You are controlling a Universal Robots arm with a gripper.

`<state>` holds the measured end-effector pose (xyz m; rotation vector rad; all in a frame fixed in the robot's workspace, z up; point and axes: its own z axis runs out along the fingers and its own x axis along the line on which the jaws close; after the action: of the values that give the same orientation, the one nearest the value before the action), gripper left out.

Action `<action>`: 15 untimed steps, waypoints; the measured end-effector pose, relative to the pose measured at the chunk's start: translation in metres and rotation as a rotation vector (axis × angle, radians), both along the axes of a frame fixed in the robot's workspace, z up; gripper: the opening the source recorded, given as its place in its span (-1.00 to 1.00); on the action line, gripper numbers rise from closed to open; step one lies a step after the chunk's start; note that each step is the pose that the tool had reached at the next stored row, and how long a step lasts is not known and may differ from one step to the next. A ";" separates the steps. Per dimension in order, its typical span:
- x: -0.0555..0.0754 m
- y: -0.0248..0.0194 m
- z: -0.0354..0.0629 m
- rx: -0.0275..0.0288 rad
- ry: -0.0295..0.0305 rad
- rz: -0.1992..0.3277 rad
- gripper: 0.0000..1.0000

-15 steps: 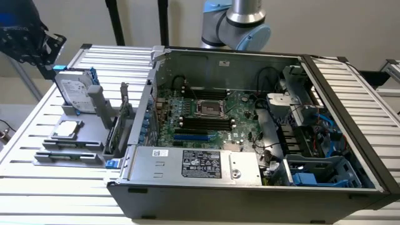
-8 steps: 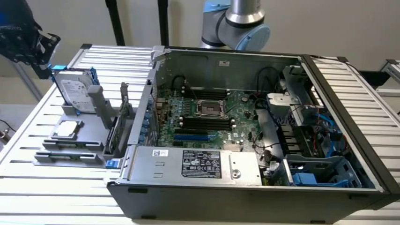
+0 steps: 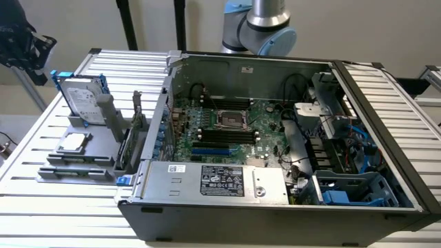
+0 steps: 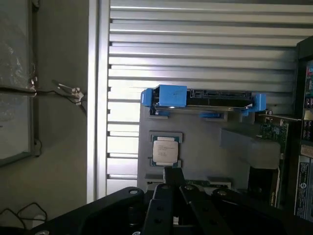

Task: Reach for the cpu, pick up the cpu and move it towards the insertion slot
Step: 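Pick up the cpu and move it towards the insertion slot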

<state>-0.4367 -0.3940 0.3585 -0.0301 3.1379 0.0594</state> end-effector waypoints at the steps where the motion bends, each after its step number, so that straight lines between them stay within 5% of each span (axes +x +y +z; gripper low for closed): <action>1: -0.001 0.0003 -0.0003 0.0000 -0.0001 0.000 -0.79; 9: -0.004 0.0005 -0.0008 -0.0003 0.0001 0.000 -0.79; 15: -0.004 0.0005 -0.0009 -0.0004 0.0001 0.000 -0.40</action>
<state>-0.4405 -0.3935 0.3576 -0.0301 3.1380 0.0588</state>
